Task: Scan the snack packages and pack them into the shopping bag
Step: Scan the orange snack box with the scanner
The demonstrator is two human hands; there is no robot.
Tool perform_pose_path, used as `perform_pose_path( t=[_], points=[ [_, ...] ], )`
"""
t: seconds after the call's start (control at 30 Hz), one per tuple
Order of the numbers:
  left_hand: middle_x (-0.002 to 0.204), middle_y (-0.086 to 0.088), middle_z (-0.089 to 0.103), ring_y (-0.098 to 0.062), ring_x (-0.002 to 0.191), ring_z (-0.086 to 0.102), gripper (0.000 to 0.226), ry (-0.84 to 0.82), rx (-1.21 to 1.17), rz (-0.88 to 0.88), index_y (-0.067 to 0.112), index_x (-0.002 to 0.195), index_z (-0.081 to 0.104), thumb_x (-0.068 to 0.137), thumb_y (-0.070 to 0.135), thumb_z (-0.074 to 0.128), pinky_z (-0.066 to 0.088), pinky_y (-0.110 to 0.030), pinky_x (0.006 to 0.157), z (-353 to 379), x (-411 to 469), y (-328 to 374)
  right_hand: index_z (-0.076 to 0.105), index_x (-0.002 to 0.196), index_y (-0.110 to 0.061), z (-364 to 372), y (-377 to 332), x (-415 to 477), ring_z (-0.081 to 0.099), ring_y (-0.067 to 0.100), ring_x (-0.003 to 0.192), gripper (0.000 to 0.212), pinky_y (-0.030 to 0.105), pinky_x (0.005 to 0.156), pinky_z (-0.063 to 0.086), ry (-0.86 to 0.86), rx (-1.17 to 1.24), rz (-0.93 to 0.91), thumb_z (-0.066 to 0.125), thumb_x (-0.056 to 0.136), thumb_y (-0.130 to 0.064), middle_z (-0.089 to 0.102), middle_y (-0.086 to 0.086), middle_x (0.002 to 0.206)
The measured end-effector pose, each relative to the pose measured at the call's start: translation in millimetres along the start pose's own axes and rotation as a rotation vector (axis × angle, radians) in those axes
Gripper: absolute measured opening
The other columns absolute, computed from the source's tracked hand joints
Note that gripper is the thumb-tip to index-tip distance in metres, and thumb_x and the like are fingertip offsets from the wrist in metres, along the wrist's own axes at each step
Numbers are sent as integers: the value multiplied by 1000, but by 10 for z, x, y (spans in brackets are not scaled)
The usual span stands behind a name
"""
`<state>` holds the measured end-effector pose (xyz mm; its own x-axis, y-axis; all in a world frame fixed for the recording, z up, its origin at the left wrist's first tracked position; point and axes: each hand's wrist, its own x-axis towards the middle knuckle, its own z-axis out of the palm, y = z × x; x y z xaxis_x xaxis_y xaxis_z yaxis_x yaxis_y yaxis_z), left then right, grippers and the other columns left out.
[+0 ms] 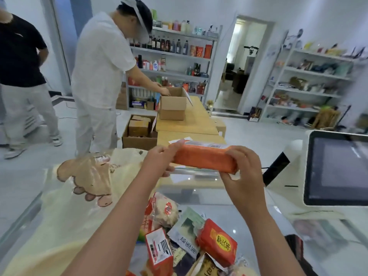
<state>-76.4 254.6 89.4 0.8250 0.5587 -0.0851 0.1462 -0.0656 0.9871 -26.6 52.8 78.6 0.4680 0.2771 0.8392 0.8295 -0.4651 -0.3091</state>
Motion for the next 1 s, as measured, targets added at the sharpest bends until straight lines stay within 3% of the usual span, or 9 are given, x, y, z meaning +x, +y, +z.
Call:
perform_pose_path(
  t=[0.07, 0.23, 0.4, 0.53, 0.67, 0.77, 0.83, 0.9, 1.0],
  points=[
    [97, -5, 63, -15, 70, 68, 54, -134, -124, -96, 17, 108, 51, 76, 56, 70, 55, -24, 54, 118, 2, 32, 59, 109, -8, 63, -110, -108, 52, 30, 110, 51, 37, 99, 42, 17, -114, -63, 75, 65, 13, 55, 12, 113],
    [122, -16, 51, -29, 92, 67, 63, -200, -383, -229, 20, 121, 33, 78, 32, 78, 60, -30, 62, 453, -29, -19, 51, 117, -14, 114, -197, -379, 47, 33, 116, 61, 36, 107, 34, 66, -294, -96, 76, 67, 9, 45, 8, 119],
    [126, -21, 52, -33, 99, 63, 79, -94, -612, -365, 28, 129, 21, 76, 16, 79, 58, -37, 66, 852, -76, -75, 51, 120, -19, 92, -103, -564, 43, 29, 116, 63, 45, 106, 34, 95, -347, -110, 80, 68, 1, 45, 6, 120],
    [113, -19, 67, -34, 96, 68, 88, -259, -767, -496, 17, 134, 39, 61, 24, 87, 57, -46, 68, 1086, -66, -180, 51, 118, -20, -1, 72, -678, 41, 26, 118, 57, 49, 107, 36, 85, -315, -171, 81, 72, -6, 45, 6, 121],
    [102, -17, 72, -33, 90, 70, 51, -200, -826, -540, 10, 121, 58, 77, 23, 78, 58, -47, 71, 1320, -129, -259, 51, 115, -20, -238, 395, -835, 42, 26, 123, 50, 37, 111, 33, -10, -216, -209, 74, 75, 1, 44, 7, 126],
    [104, -18, 71, -34, 93, 69, 58, -85, -943, -507, 11, 126, 53, 75, 11, 79, 56, -53, 79, 1543, -182, -321, 46, 117, -34, -463, 590, -908, 36, 18, 133, 59, 34, 110, 34, -11, -17, 203, 69, 79, 4, 38, -3, 138],
    [108, -17, 70, -34, 96, 69, 68, -19, -997, -456, 14, 131, 47, 73, 7, 79, 56, -53, 77, 1749, -277, -333, 40, 120, -44, -596, 638, -876, 45, 9, 126, 64, 35, 104, 41, -38, 487, 718, 70, 82, -3, 40, -12, 136],
    [113, -17, 68, -34, 100, 67, 68, 11, -992, -405, 14, 133, 45, 73, 6, 78, 57, -52, 75, 1960, -362, -376, 40, 127, -39, -681, 711, -847, 62, 17, 110, 66, 35, 91, 53, -7, 1033, 1087, 78, 78, -17, 52, -1, 130],
    [109, -13, 70, -29, 105, 63, 37, -79, -918, -375, 14, 115, 59, 81, 13, 71, 49, -51, 94, 2186, -526, -407, 51, 116, -27, -717, 942, -851, 68, 24, 101, 41, 34, 84, 56, 232, 1122, 1246, 72, 81, -27, 62, 13, 120]
  ],
)
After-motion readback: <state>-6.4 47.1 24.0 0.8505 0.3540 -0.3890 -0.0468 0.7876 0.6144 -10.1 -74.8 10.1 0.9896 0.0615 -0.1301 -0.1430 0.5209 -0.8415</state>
